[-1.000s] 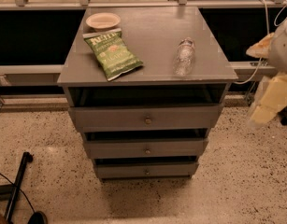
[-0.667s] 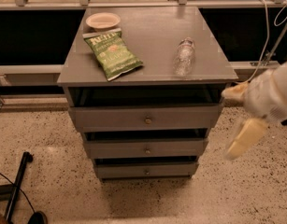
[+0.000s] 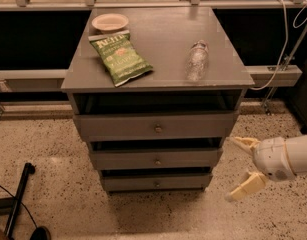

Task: Open bottom drawer

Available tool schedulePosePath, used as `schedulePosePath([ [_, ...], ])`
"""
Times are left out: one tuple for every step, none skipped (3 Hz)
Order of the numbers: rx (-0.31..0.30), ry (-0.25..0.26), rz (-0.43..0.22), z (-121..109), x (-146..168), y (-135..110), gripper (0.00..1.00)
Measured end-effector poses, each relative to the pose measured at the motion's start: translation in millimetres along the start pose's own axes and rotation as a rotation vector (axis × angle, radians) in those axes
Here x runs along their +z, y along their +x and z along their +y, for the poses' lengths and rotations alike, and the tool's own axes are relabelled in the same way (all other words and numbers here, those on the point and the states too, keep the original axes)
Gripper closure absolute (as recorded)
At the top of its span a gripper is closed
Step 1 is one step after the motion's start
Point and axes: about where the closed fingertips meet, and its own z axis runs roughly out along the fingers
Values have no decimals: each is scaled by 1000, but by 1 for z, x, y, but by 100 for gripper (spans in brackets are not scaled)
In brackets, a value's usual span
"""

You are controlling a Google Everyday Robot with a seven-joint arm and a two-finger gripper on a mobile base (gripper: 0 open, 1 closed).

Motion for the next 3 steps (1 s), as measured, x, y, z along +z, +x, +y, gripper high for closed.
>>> schedulePosePath([
  [-36,12,4,5,11,0,0],
  [-87,96,-103,-1,47,10,0],
  [-173,142,-171,-22,88,39,0],
])
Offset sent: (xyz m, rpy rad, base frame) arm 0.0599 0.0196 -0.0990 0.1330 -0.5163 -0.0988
